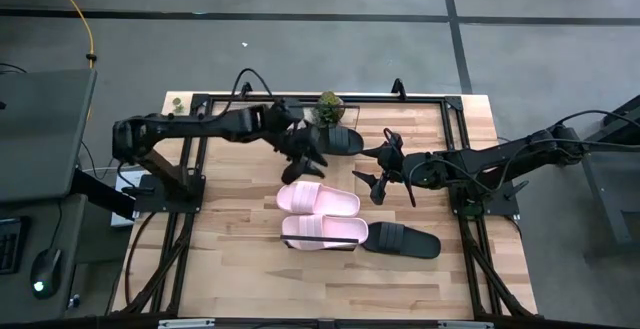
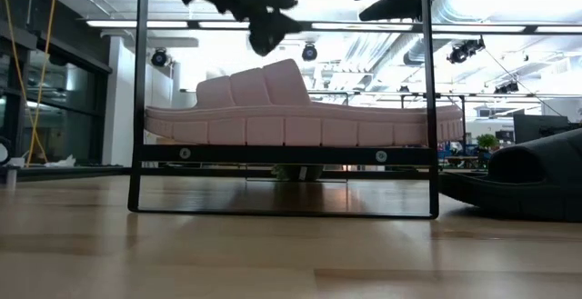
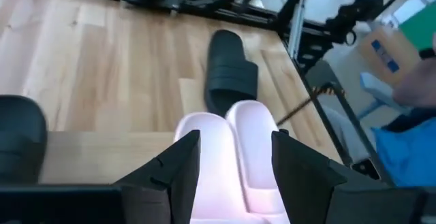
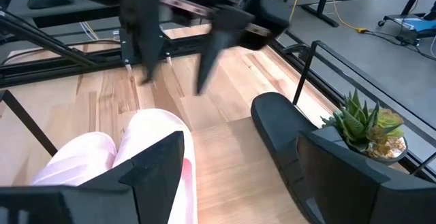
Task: Pick and place slides into the shelf
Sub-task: Put the black slide on the shelf
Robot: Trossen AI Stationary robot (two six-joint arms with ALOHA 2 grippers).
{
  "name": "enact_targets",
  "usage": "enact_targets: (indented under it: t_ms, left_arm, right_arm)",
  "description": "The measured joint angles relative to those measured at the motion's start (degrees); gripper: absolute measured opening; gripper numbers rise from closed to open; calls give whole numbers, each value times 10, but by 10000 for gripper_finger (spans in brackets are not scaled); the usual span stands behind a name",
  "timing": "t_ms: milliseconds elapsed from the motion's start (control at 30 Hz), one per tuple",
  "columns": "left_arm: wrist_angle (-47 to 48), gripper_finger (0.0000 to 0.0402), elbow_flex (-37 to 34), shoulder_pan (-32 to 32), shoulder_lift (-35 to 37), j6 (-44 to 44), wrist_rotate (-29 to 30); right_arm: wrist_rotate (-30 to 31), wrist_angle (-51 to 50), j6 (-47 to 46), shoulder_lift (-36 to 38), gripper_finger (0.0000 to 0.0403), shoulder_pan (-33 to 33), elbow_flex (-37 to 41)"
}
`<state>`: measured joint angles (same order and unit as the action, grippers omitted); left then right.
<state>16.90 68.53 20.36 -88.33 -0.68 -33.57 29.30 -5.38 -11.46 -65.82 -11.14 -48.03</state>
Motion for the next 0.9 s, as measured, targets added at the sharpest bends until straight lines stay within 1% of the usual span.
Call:
enact_targets:
  t_ms: [67,233,367,467,533,667,833,900]
  left_arm:
    - [7,165,0,-20,8,0,33]
    - [36,159,0,-71,24,-10,158]
    - [60,153,0,-115,31,-11,235]
    - [79,149,-1,-148,38,-11,263]
    - [75,147,1,-170,48,-10,279]
    - [107,141,0,-202,87,-7,320]
    - [135,134,0,-235,147,-6,388]
    - [129,130,-11,-248,171,-2,416]
  right_arm:
    - [-4,0,0,0,275,0,0]
    - [-6,0,0,0,275,0,0]
    - [-7,-3,0,0,275,-1,0]
    - [-8,-5,0,0,275,-1,0]
    - [-8,-5,0,0,275,-1,0]
    - [-8,-5,-1,0,275,-1,0]
    - [-9,-4,-1,0,275,-1,0]
    - [-9,-6,-1,0,275,-1,0]
